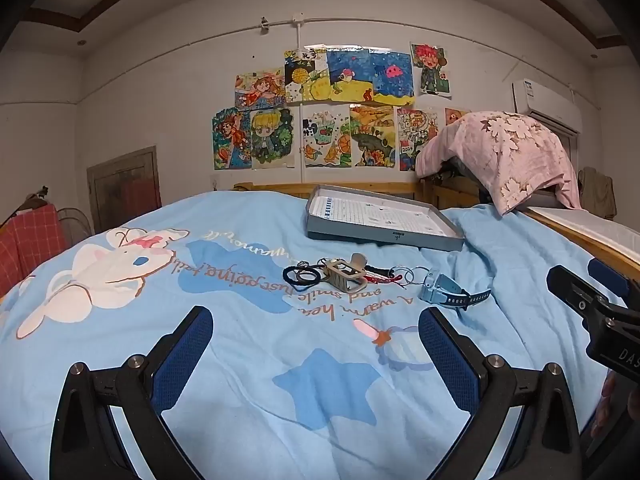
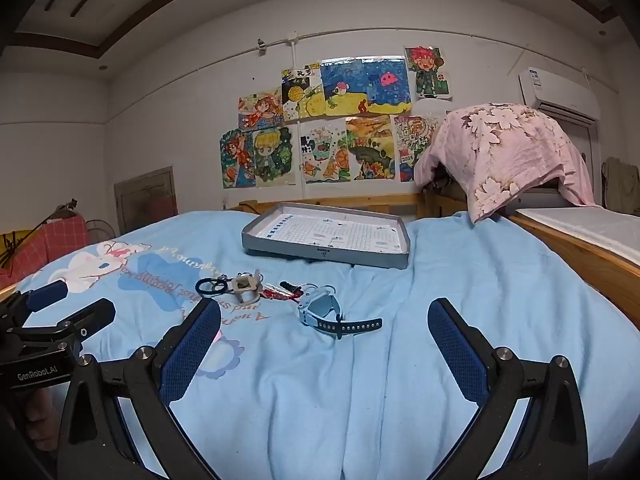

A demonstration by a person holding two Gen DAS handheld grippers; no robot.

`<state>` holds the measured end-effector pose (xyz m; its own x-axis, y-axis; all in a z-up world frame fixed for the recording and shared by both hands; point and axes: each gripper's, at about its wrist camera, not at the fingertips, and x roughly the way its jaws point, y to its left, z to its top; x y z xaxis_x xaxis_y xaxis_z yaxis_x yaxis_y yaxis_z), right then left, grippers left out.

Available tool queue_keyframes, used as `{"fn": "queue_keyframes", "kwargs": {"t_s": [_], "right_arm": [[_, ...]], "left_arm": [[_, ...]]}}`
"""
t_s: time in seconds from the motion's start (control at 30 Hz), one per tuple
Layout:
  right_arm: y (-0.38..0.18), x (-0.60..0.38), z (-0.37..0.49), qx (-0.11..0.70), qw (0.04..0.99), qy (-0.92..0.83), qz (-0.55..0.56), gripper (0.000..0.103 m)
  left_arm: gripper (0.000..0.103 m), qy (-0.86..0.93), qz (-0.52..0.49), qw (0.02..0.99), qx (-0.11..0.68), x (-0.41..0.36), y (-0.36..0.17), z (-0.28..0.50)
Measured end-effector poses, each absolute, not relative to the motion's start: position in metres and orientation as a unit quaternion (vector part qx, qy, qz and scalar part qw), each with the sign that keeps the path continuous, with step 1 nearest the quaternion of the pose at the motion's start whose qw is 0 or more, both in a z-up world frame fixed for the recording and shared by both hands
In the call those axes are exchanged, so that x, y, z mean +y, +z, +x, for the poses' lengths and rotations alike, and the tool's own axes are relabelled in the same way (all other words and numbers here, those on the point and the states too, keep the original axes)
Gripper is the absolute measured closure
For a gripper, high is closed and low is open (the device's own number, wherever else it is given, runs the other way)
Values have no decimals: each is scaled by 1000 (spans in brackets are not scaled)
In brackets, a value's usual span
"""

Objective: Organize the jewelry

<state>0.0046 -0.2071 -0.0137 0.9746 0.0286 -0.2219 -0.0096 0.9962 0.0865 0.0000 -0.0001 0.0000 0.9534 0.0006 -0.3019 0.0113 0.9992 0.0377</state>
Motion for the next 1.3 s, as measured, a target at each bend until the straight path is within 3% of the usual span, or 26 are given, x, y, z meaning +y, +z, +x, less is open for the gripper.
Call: {"fn": "queue_keyframes", "kwargs": {"t_s": [1.3], "right_arm": [[-13, -203, 3, 109, 993, 10, 39, 1]], "left_arm": [[0, -3, 14, 989, 146, 0, 0, 0]]}}
